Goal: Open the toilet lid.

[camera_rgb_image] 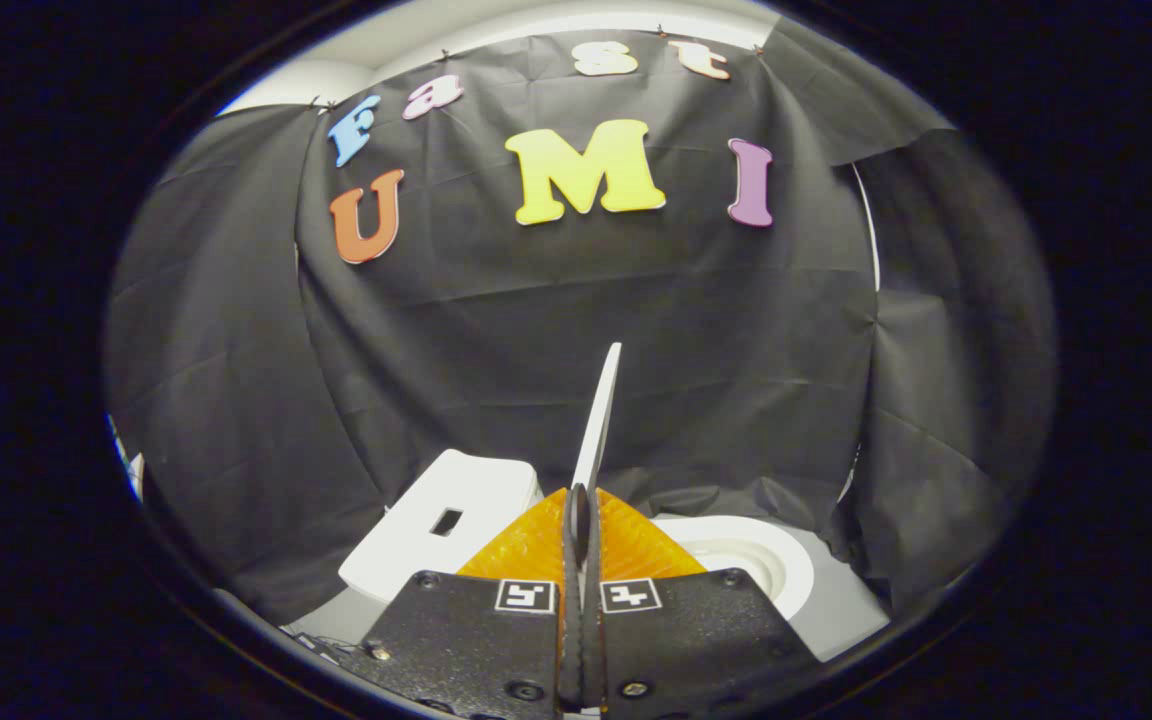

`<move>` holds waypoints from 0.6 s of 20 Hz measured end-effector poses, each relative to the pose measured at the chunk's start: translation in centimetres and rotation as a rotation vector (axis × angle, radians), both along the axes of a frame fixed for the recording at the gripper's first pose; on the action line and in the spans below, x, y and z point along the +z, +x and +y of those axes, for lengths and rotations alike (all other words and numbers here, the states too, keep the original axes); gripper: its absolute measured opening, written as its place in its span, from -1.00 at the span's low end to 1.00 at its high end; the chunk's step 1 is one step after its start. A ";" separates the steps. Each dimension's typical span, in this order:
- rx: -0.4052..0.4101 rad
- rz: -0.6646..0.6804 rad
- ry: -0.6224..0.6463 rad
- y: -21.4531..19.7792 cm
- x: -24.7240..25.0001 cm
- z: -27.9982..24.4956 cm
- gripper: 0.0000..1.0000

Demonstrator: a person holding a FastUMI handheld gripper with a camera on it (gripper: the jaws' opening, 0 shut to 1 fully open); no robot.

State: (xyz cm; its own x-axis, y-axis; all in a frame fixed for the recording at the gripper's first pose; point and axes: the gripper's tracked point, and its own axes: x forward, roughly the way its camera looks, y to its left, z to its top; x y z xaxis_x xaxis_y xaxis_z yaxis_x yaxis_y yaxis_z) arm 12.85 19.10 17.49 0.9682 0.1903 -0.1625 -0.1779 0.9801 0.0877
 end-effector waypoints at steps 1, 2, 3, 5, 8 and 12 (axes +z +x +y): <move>0.003 -0.002 -0.007 0.0 0.0 0.5 -0.93; 0.006 -0.005 -0.013 0.0 0.2 1.1 -0.93; 0.008 -0.009 -0.019 0.0 0.1 1.6 -0.93; 0.011 -0.015 -0.036 0.0 0.1 2.6 -0.93; 0.006 -0.028 -0.060 -0.2 0.1 4.2 -0.93; 0.009 -0.042 -0.095 -0.4 0.0 6.5 -0.93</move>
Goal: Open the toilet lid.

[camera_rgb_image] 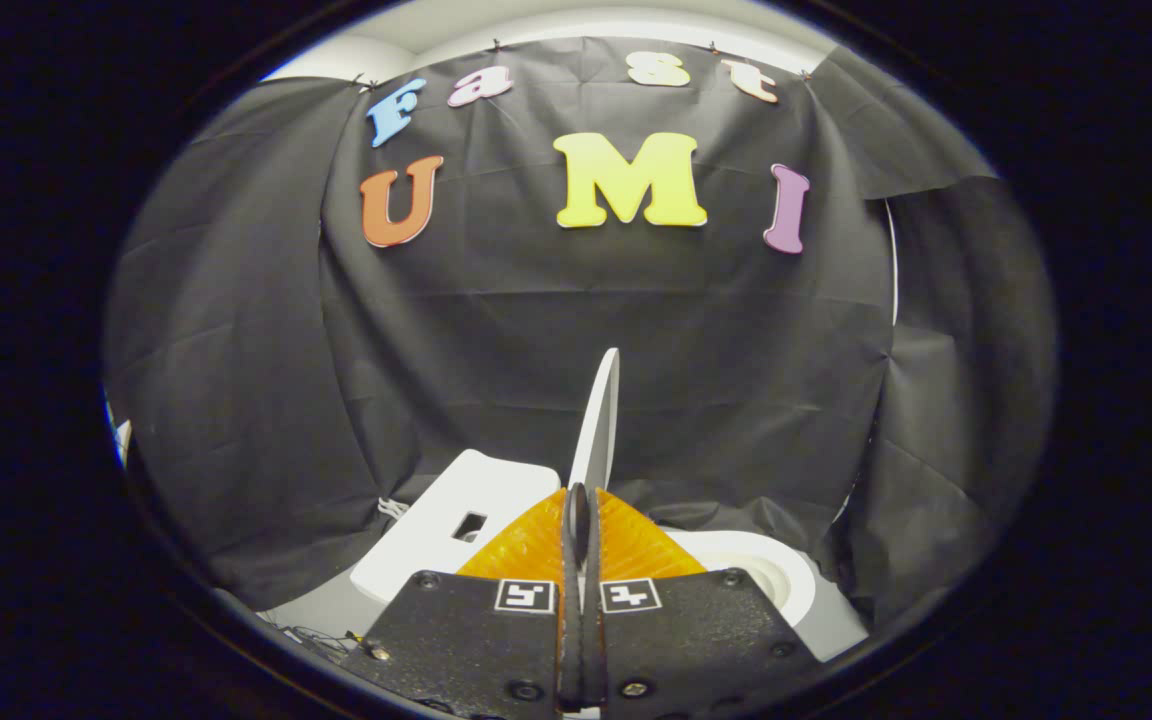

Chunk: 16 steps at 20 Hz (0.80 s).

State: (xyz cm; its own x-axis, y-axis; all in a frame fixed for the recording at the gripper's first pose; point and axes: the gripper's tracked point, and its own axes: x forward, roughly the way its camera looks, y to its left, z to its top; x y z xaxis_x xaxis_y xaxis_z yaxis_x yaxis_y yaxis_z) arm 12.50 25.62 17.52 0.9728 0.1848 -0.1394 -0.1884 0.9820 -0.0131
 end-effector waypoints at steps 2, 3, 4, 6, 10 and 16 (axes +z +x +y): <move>0.008 -0.004 -0.027 0.0 0.1 1.2 -0.93; 0.010 -0.004 -0.039 0.0 0.1 1.7 -0.93; 0.011 -0.005 -0.048 -0.1 0.0 2.3 -0.93; 0.010 -0.005 -0.067 -0.1 0.0 3.4 -0.93; 0.030 -0.011 -0.116 -0.2 -0.3 6.1 -0.92; 0.011 -0.034 -0.218 -0.2 -1.0 9.0 -0.91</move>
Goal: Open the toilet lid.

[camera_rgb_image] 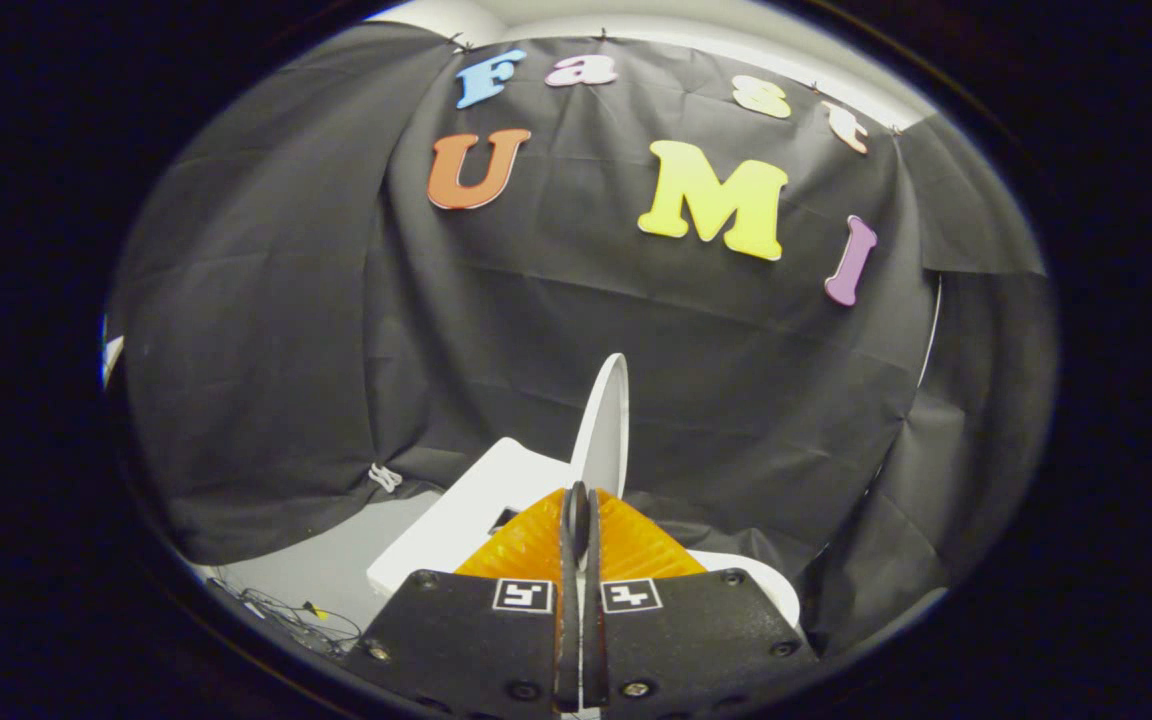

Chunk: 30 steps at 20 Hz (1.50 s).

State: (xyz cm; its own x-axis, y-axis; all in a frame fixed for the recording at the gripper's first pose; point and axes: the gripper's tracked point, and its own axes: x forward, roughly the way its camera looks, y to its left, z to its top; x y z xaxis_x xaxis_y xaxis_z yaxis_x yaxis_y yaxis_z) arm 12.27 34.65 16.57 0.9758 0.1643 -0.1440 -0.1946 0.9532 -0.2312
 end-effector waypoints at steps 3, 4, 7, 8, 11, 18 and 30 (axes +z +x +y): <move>-0.027 -0.006 -0.040 0.1 -0.2 0.5 -0.83; -0.033 -0.005 -0.046 0.2 -0.3 0.6 -0.78; 0.026 0.058 0.001 0.2 -1.6 1.9 -0.55; 0.053 0.078 0.031 -0.1 -1.8 2.2 -0.31; 0.017 0.003 0.072 -0.8 0.7 0.8 0.41; 0.073 -0.179 0.113 -4.6 6.0 -1.5 1.00; -0.040 -0.262 0.218 -9.5 2.5 -18.2 1.00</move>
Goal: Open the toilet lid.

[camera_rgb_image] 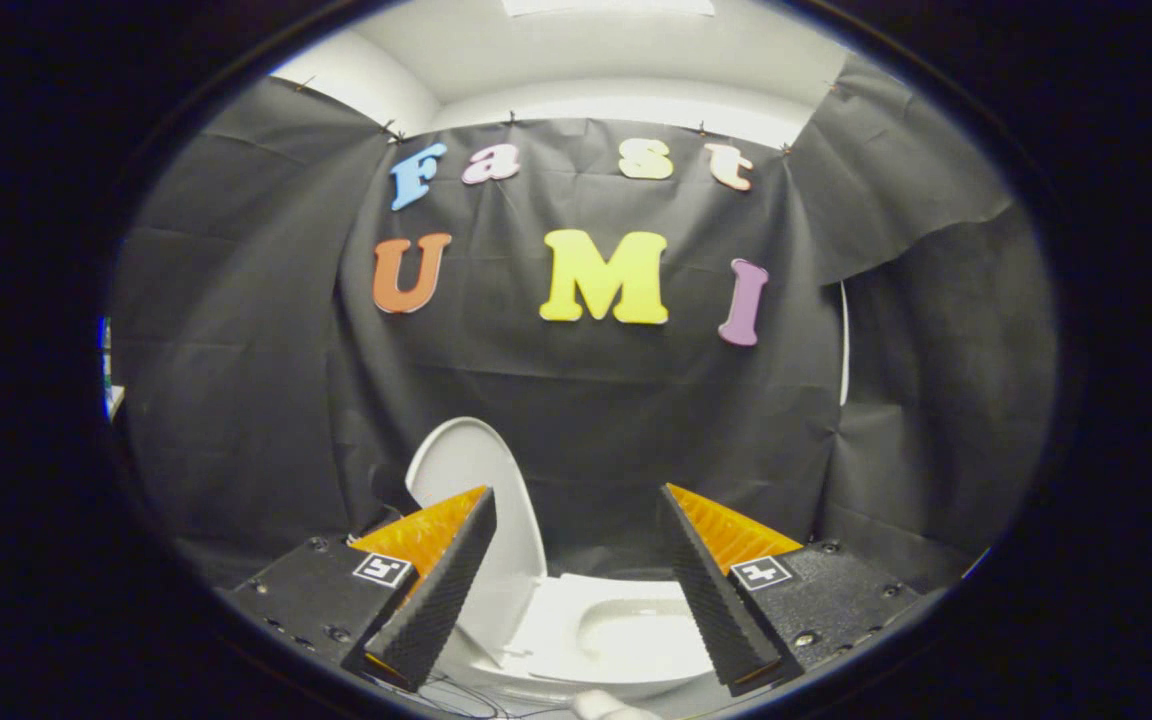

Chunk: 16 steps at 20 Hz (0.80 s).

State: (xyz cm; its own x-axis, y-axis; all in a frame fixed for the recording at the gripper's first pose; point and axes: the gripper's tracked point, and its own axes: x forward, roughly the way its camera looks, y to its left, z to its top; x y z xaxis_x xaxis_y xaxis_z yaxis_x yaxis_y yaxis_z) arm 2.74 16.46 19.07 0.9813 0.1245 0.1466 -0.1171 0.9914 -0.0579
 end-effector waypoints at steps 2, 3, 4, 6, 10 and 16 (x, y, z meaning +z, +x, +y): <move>-0.011 0.009 0.033 -0.9 -1.5 -2.7 1.00; -0.016 0.015 0.049 -1.1 -2.4 -3.8 1.00; -0.026 0.021 0.062 -1.4 -3.3 -5.0 1.00; -0.044 0.032 0.076 -1.8 -5.2 -7.2 1.00; -0.066 0.039 0.080 -2.9 -8.7 -10.7 1.00; -0.094 0.070 0.121 -3.4 -13.7 -14.0 1.00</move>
